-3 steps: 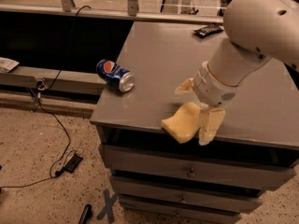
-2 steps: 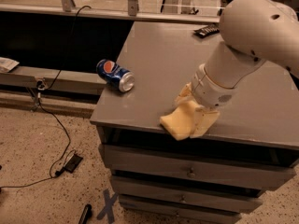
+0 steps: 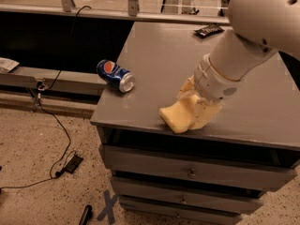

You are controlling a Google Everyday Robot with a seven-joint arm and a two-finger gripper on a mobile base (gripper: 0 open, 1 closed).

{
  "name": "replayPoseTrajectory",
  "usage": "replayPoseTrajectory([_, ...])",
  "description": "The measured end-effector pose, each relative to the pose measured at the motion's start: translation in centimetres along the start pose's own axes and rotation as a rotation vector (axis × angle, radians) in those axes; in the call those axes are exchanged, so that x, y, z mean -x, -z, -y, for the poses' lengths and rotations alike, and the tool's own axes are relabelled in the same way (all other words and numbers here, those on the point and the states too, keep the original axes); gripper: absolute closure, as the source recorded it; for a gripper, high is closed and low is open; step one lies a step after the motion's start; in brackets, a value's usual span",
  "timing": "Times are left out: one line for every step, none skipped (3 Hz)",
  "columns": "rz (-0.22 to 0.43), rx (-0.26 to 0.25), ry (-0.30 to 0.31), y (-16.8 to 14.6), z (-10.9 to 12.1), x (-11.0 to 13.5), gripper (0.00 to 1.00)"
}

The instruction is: Pick sponge

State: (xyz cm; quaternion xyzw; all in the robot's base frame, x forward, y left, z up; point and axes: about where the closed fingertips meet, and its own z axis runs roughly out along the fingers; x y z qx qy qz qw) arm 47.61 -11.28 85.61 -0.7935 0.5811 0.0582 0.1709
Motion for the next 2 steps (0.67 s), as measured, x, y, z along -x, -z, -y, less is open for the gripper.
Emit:
replayPoseTrajectory([-0.017, -0.073, -0.025, 5.7, 2.5, 0.58, 1.0])
replayPoseTrajectory([-0.017, -0.08, -0.026, 6.07, 2.69, 0.64, 1.0])
